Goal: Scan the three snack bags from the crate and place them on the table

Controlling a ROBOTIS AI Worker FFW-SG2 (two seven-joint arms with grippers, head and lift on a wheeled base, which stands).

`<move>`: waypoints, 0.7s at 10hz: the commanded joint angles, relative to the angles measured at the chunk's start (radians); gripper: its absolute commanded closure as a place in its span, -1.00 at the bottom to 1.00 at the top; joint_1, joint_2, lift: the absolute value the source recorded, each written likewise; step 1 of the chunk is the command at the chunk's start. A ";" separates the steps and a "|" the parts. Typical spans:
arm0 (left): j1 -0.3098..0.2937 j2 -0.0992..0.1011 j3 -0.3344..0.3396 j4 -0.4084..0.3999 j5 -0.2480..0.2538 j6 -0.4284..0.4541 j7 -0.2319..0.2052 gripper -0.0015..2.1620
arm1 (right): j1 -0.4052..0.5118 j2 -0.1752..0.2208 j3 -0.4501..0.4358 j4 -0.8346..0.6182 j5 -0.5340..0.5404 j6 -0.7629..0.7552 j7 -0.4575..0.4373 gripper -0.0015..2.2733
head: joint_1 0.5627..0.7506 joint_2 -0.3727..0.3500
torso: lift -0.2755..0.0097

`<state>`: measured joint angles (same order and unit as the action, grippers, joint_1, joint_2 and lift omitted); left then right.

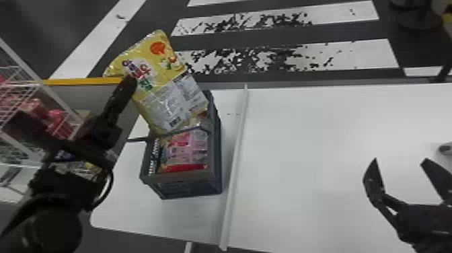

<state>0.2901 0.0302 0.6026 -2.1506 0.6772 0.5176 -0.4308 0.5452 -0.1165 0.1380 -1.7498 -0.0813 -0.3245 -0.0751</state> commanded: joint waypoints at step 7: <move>0.001 0.005 -0.086 0.147 -0.304 -0.481 0.032 0.98 | -0.002 -0.002 0.000 0.003 0.000 0.002 0.000 -0.93 | 0.41 0.87 | 0.50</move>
<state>0.2906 0.0394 0.5243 -2.0184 0.3790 0.0667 -0.3992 0.5430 -0.1181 0.1381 -1.7472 -0.0825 -0.3228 -0.0752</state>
